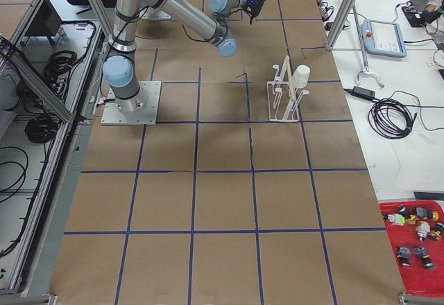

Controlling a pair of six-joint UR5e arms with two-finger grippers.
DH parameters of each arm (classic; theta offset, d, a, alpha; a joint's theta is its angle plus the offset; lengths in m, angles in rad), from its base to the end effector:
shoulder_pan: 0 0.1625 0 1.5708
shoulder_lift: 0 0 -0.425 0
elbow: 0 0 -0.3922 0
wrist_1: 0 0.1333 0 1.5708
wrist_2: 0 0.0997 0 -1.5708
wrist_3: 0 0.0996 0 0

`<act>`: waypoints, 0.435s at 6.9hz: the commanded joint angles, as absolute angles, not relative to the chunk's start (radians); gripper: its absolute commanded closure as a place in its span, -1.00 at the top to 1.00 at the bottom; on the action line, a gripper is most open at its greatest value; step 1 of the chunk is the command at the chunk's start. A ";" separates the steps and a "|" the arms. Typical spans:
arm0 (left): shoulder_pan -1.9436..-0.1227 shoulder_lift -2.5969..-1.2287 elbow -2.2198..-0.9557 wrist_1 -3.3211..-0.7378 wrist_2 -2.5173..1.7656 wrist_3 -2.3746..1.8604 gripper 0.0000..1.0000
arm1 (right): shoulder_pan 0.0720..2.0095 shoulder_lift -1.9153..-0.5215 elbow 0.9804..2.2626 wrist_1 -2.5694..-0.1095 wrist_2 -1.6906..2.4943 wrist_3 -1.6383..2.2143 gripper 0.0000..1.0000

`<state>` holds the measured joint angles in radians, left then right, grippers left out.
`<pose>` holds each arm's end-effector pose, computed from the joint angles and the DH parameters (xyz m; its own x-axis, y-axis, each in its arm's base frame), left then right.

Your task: Transfer IKEA cup to right arm and place on rack

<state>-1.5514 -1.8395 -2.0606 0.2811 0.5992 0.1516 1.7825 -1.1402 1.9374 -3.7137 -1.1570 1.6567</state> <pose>-0.2059 -0.4973 0.3652 -0.5728 0.7835 0.2409 0.0785 0.3450 -0.9353 0.2877 -0.5136 0.3450 0.0230 0.2668 -0.9635 0.8138 0.5547 0.1730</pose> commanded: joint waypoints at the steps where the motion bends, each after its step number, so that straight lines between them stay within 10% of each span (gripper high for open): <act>1: -1.539 -1.827 -2.068 0.282 0.597 0.132 0.99 | 1.782 -1.138 1.936 -3.714 -1.158 1.655 0.05; 3: -1.438 -1.787 -2.074 0.273 0.562 0.132 0.99 | 1.781 -1.134 1.927 -3.714 -1.157 1.638 -0.13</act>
